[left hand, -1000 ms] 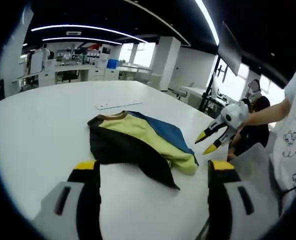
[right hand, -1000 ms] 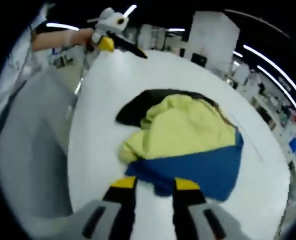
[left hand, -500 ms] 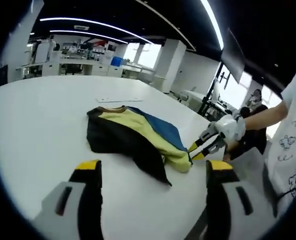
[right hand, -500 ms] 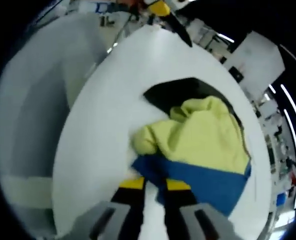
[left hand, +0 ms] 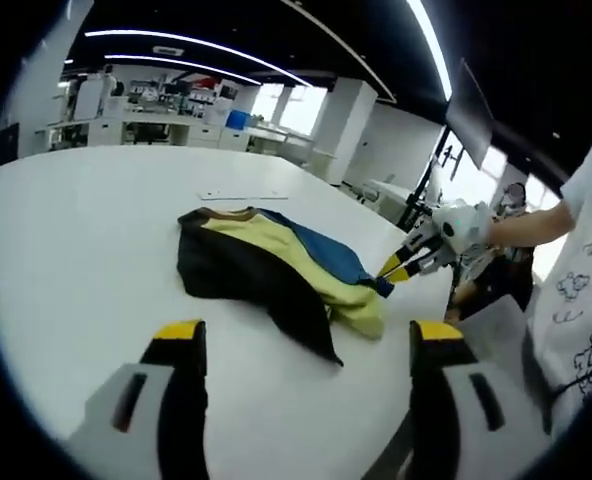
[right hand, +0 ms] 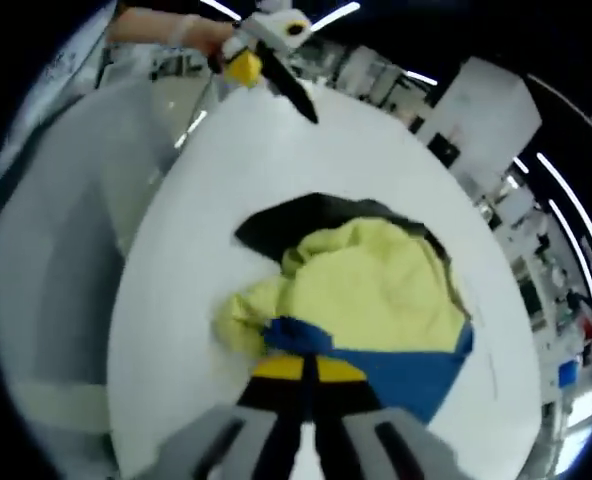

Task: Fold the garment on the visible template until the final outline fits inside the template.

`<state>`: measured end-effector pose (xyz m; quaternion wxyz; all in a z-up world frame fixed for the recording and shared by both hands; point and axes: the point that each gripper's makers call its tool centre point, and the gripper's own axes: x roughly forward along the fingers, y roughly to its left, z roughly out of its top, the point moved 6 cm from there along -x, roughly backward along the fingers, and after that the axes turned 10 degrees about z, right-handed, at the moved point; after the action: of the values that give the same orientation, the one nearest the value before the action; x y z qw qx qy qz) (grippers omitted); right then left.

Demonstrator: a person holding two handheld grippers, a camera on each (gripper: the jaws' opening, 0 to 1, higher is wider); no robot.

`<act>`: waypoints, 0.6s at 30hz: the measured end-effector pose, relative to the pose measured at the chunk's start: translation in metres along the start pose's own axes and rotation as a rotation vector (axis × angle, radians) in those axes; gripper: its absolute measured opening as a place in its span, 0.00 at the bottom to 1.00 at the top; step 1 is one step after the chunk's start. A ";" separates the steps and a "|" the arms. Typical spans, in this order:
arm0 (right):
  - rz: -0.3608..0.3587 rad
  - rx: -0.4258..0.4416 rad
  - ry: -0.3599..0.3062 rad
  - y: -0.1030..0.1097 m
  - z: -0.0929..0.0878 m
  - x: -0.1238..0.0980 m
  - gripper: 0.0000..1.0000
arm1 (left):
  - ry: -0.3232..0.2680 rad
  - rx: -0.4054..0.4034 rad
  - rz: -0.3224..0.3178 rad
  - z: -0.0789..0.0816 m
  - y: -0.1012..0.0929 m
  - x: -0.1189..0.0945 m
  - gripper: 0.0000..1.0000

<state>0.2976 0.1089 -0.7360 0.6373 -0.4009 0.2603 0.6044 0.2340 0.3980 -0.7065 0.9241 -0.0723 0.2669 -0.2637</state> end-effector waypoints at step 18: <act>0.004 0.169 0.047 -0.054 -0.017 0.045 0.00 | 0.005 -0.017 -0.003 0.000 -0.001 0.003 0.79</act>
<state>0.3590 0.1231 -0.7711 0.6615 -0.3592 0.3260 0.5719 0.2353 0.3953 -0.7076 0.9223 -0.0801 0.2714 -0.2631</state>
